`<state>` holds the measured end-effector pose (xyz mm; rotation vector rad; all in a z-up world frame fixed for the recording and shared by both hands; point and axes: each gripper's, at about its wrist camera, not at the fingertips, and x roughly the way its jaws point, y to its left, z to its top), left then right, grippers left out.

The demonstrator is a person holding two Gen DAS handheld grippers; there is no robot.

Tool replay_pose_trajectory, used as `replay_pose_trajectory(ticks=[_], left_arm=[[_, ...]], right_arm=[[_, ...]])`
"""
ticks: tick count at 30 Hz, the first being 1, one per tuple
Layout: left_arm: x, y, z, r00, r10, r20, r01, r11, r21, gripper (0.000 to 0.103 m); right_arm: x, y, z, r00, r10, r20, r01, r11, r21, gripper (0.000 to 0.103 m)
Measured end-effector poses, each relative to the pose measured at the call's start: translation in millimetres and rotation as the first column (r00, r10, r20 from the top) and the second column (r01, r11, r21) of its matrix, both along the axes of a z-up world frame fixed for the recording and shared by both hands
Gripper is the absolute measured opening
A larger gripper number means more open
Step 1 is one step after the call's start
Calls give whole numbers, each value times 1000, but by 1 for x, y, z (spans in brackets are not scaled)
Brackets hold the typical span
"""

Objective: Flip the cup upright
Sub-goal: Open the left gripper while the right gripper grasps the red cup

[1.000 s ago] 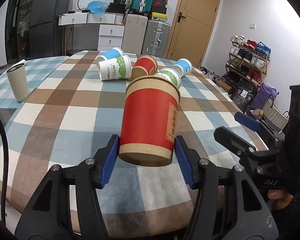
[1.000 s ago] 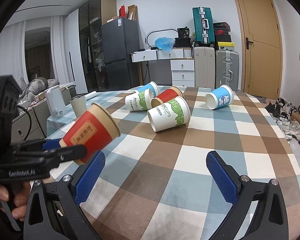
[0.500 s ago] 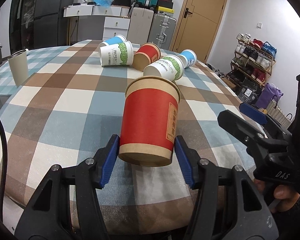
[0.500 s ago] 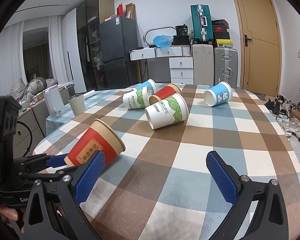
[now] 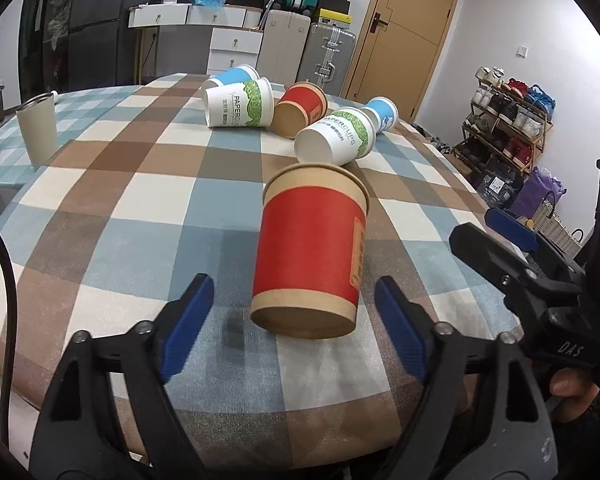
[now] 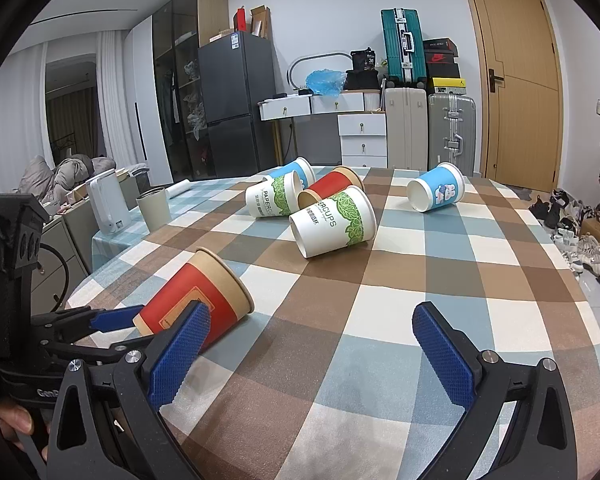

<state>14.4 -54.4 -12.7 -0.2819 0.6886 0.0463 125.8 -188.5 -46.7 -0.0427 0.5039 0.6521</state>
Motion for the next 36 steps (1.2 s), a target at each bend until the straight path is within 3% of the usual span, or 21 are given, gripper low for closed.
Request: replay_pose_trajectory(ticks=[1,3,4,5,11,19,29,36], left_arm=[[-1,1,2,1000,-3,11,3,1000,4,83],[-2,3,4,1000,-3,22,3,1000,7,91],[-3,6,5,1000,-2,23,2,1000,6,101],[-5,8,6,999,-2,34,1,1000,5,102],[-12,25,19,994,-5,109,0,999,41,102],[-11,59,26,988,4,153,-15,997,74,102],[-6,78,14,983,5,184,-28,992,125,102],[0,76,5,987,-2,160,-19,991,129,102]], right_arm=[[0,0,0,1000,0,0,0,1000,-1,103],[0,0,0,1000,-1,-1,1,1000,-4,103],[0,0,0,1000,-1,-1,1,1000,-4,103],[0,0,0,1000,-1,-1,1,1000,-3,103],[3,2,1,999,-16,-46,16,1000,14,103],[14,22,3,979,32,-200,-24,999,41,103],[36,51,-10,915,93,-392,-58,993,101,102],[56,62,-22,829,151,-538,-54,980,192,100]])
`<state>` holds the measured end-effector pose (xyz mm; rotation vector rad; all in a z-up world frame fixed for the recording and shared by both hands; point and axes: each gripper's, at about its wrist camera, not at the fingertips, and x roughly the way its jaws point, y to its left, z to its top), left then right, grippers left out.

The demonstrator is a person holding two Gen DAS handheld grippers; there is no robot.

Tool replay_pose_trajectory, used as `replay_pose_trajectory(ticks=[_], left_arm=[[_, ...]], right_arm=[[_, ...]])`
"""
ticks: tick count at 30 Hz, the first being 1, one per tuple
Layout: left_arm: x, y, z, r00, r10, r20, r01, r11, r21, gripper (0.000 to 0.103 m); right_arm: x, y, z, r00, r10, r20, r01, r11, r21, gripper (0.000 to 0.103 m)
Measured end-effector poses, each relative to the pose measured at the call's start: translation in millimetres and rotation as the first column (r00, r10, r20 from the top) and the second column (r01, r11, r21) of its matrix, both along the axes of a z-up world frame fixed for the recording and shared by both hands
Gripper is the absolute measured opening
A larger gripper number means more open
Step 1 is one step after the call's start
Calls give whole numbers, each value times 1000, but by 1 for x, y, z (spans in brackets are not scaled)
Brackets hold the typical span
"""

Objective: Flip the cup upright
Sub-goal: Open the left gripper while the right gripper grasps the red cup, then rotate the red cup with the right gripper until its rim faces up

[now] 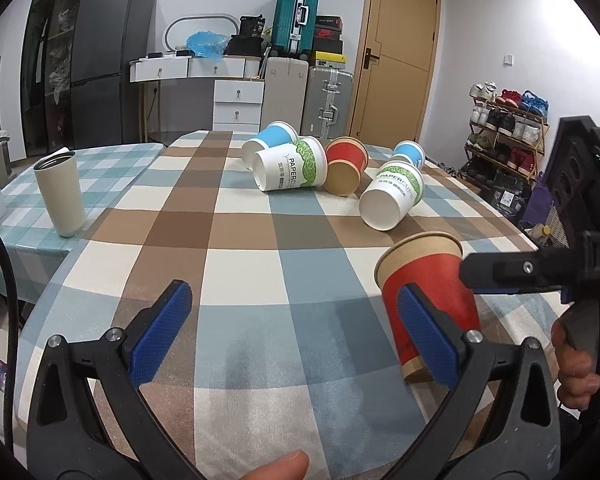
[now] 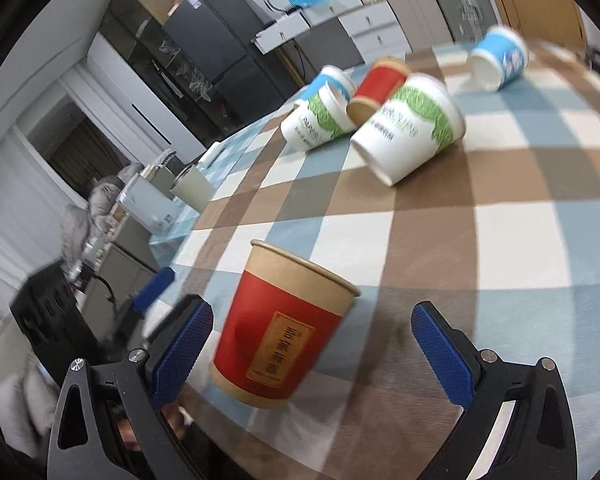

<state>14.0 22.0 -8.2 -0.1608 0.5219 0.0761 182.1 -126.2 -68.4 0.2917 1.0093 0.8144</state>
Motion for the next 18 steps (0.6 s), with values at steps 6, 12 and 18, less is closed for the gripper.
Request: replay_pose_trajectory(ticks=[6,12,18], left_arm=[[1,0,-1,1000,-2,-5,2,1000,-3,102],[2,0,-2,1000,-2,-9,2,1000,-14,102],[4,-1,-3,1000,-4,-6,4,1000,-11,102]], right_arm=[[15,3,-8,991,20,-134,-8,996,88,94],[24,9,-14,981,35,-190,-16,994,104,87],[28,9,-21,969,71,-235,-35,988,152,69]])
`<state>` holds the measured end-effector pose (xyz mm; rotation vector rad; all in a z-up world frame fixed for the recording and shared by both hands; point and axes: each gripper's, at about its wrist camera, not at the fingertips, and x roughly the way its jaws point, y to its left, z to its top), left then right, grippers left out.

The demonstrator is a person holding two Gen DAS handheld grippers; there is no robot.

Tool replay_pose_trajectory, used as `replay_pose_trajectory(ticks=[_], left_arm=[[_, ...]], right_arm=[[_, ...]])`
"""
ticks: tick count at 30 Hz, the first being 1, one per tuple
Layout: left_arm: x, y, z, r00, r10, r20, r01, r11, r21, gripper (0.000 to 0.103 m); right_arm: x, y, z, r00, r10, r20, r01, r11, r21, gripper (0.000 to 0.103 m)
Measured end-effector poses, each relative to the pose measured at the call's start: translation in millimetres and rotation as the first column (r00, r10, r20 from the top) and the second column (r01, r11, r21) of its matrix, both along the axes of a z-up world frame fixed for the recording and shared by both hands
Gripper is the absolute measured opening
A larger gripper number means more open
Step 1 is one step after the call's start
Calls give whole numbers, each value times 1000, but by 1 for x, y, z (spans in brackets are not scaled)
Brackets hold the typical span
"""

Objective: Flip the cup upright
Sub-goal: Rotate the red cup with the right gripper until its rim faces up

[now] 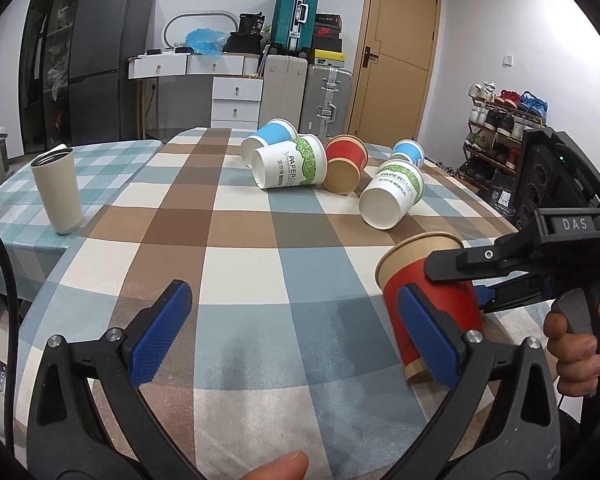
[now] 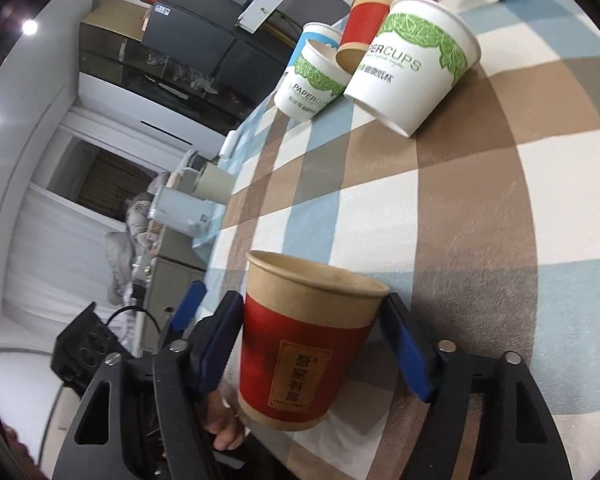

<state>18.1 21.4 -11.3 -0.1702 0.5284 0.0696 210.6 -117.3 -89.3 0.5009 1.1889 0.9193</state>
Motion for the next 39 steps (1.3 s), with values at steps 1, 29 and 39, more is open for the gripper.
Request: replay_pose_trajectory(ticks=[1,29,39], left_arm=[[1,0,0,1000,1,0,-1,1000,-3,102],[2,3,0,1000,7,2,-7,1000,-9,102],[2,3,0,1000,6,3,-6,1000,-11,102]], right_arm=[[-1,-1,1,1000,-2,6,2,1000,-3,69],[-72,16,66,686,-33,727,230,958,-174,67],[-78,17,66,595,-36,803,292,940,-174,67]])
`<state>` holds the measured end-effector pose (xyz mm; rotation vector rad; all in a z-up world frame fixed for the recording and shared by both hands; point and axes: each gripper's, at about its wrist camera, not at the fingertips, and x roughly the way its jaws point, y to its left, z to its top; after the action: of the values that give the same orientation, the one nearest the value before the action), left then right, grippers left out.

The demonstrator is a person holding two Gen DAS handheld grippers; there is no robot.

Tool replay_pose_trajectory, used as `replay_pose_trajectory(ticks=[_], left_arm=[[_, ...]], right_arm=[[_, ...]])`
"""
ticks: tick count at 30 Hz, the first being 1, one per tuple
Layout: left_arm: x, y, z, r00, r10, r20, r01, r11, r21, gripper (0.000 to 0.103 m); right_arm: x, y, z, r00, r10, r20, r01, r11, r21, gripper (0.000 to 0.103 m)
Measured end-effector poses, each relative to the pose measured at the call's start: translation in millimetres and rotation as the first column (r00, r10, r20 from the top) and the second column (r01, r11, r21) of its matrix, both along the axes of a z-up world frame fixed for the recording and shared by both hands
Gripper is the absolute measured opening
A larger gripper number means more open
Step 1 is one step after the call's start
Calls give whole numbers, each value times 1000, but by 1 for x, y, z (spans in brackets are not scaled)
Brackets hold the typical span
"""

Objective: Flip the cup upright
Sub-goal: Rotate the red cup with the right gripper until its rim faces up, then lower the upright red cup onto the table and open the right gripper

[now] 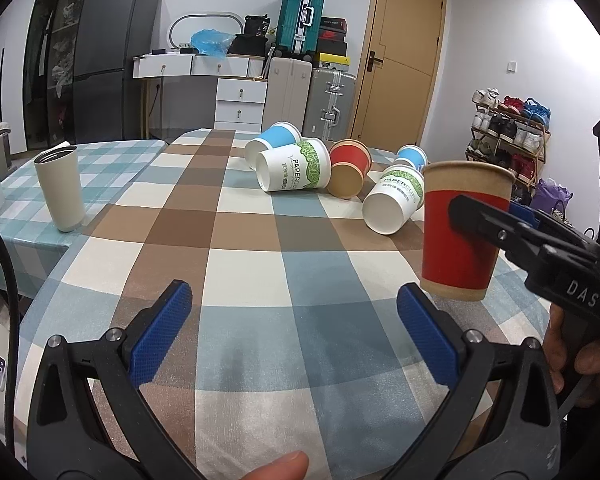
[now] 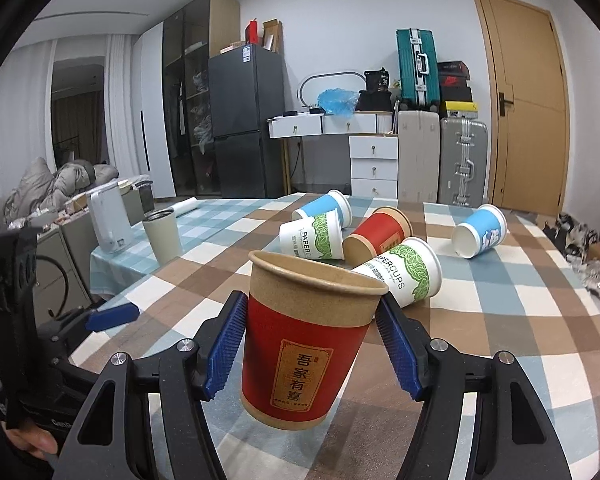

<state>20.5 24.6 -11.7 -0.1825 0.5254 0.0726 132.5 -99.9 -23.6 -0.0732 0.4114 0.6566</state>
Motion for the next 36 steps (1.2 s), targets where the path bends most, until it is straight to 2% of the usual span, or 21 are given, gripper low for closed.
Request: replay_pose_trajectory(ticks=[4,19,29,36], left_arm=[[0,0,0,1000,0,1,0,1000,0,102],[0,1,0,1000,1,2,-1,1000,-1,102],[0,1,0,1000,1,2,-1,1000,0,102],[1,0,0,1000,2,4,-3,1000,4,102]], right_arm=[[-6,4,1,1000,6,30,-5,1000,-30,67],[15,28,-15,995,-25,-97,10,988,-153,67],[0,18,-16,996,21,-82,-34,987,-157,67],[-18,9,-24,997,65,-37,-70,984,-165,67]])
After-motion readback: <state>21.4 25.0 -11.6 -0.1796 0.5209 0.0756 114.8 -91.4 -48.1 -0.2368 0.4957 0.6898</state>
